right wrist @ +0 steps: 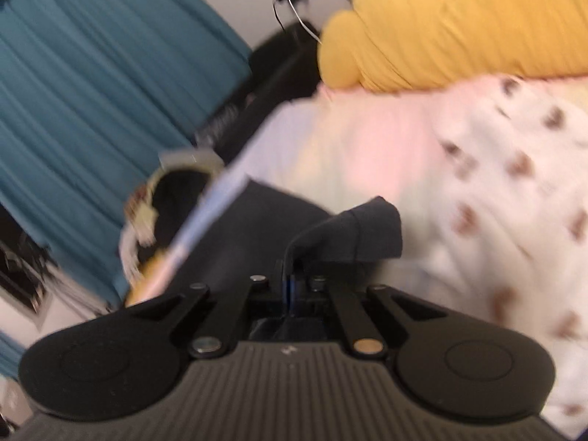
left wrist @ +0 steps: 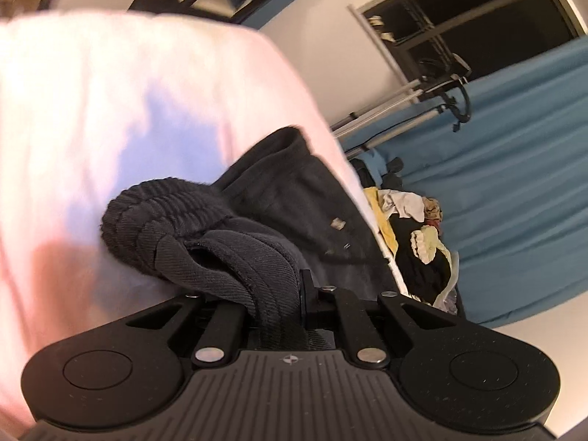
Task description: Fold clothes
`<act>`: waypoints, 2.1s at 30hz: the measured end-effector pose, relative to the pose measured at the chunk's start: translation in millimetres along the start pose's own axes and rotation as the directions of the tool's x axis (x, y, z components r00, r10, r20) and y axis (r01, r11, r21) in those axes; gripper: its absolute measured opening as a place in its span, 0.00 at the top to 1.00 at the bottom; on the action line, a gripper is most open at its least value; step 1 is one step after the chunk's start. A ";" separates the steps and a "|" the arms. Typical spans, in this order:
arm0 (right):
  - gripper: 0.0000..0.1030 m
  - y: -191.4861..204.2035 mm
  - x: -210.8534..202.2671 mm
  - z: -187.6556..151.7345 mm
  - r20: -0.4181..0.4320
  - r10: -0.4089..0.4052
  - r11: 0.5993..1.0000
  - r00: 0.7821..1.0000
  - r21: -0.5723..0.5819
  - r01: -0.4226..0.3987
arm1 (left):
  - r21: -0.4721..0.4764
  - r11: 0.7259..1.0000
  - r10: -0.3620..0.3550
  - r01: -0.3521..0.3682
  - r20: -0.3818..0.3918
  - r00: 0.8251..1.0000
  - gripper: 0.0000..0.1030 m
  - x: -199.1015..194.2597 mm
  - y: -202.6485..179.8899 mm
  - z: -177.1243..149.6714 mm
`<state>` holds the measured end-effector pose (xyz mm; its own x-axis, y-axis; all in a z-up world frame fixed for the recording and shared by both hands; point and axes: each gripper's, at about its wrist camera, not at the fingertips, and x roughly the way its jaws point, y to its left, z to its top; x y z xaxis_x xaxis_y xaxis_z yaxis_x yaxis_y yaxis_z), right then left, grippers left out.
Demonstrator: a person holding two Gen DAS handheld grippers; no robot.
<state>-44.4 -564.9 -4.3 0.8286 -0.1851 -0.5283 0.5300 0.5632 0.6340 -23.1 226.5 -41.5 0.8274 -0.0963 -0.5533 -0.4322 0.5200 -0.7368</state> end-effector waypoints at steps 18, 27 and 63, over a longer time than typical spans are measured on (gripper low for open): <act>0.97 93.9 290.3 58.3 0.008 -0.094 0.992 0.996 -0.082 0.094 | 0.203 0.953 0.233 -0.226 -0.010 0.972 0.89 271.5 -149.1 102.7; 0.79 102.2 331.2 42.4 -0.028 -0.147 0.940 0.989 -0.314 0.131 | 0.356 0.878 0.335 -0.320 0.018 0.942 0.77 333.7 -157.0 84.8; 0.22 44.0 137.4 -68.0 -0.145 0.184 0.951 0.972 0.275 -0.139 | 0.693 0.716 -0.017 0.084 -0.102 0.995 0.08 125.1 -137.4 -116.8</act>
<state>80.5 -510.8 -87.3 0.8770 0.0407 -0.4787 0.4384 0.3396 0.8321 97.9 43.9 -54.8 0.7938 -0.1914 -0.5773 0.0084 0.9526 -0.3042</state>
